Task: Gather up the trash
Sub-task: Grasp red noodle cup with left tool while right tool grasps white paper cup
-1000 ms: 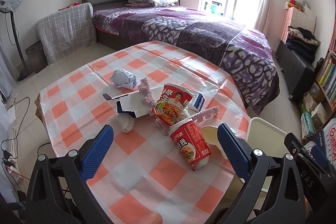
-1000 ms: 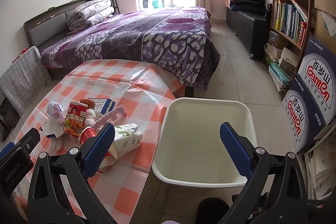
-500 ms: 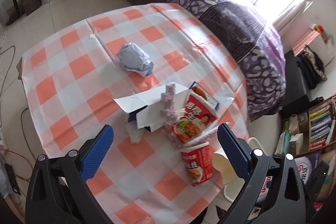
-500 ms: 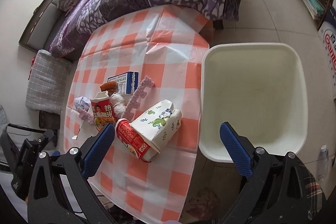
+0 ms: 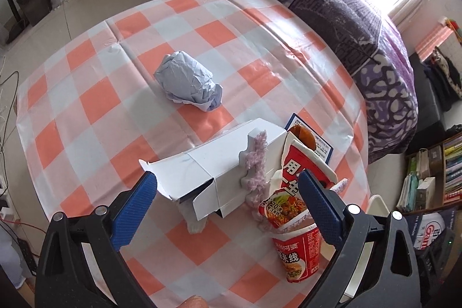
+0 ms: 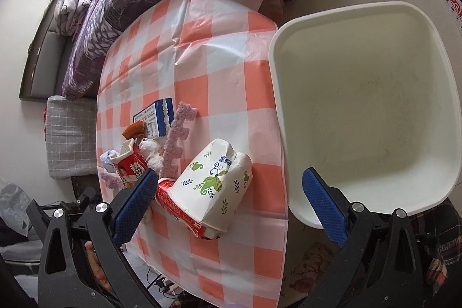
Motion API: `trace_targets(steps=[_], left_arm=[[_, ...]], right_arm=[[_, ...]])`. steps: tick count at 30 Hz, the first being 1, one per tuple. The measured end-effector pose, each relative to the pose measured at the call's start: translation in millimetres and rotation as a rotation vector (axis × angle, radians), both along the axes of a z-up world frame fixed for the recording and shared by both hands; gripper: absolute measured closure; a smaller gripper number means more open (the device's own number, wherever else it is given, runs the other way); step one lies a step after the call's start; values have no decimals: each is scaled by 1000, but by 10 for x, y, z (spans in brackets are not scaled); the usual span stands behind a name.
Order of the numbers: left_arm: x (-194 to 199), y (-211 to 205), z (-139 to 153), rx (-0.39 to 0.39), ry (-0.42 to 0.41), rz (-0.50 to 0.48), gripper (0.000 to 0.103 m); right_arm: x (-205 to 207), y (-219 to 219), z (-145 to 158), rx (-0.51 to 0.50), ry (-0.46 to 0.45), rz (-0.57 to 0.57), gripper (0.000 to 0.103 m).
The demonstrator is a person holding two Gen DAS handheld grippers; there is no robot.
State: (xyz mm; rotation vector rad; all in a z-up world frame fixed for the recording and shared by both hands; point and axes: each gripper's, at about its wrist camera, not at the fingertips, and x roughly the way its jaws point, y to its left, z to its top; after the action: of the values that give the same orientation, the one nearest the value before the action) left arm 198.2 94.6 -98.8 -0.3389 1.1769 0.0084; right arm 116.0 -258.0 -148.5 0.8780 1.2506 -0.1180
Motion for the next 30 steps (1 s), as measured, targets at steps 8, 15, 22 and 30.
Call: trace_targets(steps=[8, 15, 22, 30], left_arm=[[30, -483, 75, -5, -67, -149, 10], [114, -1097, -178, 121, -33, -307, 10], [179, -1165, -493, 289, 7, -337, 40], [7, -778, -46, 164, -104, -259, 49]], right_arm=[[-50, 6, -20, -30, 1, -32, 7], [-77, -81, -19, -86, 4, -50, 7], [-44, 106, -187, -5, 56, -22, 7], [-37, 402, -421, 134, 105, -33, 7]])
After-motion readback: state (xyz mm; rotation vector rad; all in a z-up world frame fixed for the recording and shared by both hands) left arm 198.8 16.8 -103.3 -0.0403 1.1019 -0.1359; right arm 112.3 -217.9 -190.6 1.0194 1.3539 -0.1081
